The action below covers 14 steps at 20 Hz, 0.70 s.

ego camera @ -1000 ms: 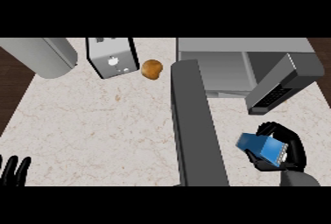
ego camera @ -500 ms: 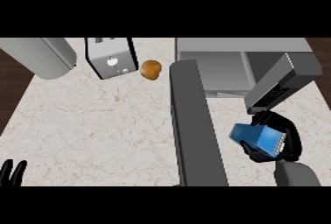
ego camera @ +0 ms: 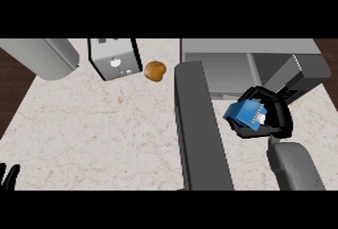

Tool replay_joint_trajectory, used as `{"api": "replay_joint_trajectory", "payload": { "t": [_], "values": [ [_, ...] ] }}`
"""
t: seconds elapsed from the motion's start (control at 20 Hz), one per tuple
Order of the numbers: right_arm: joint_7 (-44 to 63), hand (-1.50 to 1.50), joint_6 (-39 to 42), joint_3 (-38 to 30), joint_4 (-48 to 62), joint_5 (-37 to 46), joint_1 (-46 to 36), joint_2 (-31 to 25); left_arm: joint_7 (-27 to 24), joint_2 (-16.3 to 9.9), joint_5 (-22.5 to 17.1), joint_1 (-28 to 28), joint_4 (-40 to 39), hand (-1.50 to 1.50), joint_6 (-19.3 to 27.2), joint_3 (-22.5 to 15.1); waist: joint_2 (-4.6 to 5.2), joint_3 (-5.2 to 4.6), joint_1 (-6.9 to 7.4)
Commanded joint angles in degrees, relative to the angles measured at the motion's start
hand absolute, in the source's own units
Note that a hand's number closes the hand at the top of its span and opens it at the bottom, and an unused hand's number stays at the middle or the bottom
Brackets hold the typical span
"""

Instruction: Pick up the milk, place it into the microwave and close the microwave

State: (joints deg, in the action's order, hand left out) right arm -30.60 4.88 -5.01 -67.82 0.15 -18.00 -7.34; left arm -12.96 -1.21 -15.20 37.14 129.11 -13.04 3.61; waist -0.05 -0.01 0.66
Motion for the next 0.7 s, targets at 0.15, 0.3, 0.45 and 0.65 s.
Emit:
{"api": "replay_joint_trajectory", "payload": {
  "t": [0.15, 0.3, 0.45, 0.65],
  "values": [
    [3.8, 1.5, -3.9, -2.9, 14.3, 1.7, -16.5, -0.4, 1.1, -0.3, -1.3, -0.7, 0.0, -1.5, -1.0, 2.4, 0.23, 0.04, 0.59],
    [-3.0, 1.5, -5.2, -4.8, 26.8, 2.7, -22.5, -0.1, -1.6, -0.1, -1.4, -1.2, -2.9, -1.5, -2.6, 3.3, 0.46, 0.06, 1.35],
    [-5.5, 1.5, -5.5, -5.8, 35.1, 3.6, -27.5, -0.9, -1.2, -1.4, -0.9, -6.4, -7.8, -1.5, -2.7, 4.4, 0.68, 0.06, 1.27],
    [-8.4, 1.5, -7.7, -6.6, 44.9, 5.5, -33.2, -1.6, 1.1, -0.2, -0.5, -3.5, -3.1, -1.5, -2.6, 1.4, 1.14, 0.12, 2.74]
  ]
}}
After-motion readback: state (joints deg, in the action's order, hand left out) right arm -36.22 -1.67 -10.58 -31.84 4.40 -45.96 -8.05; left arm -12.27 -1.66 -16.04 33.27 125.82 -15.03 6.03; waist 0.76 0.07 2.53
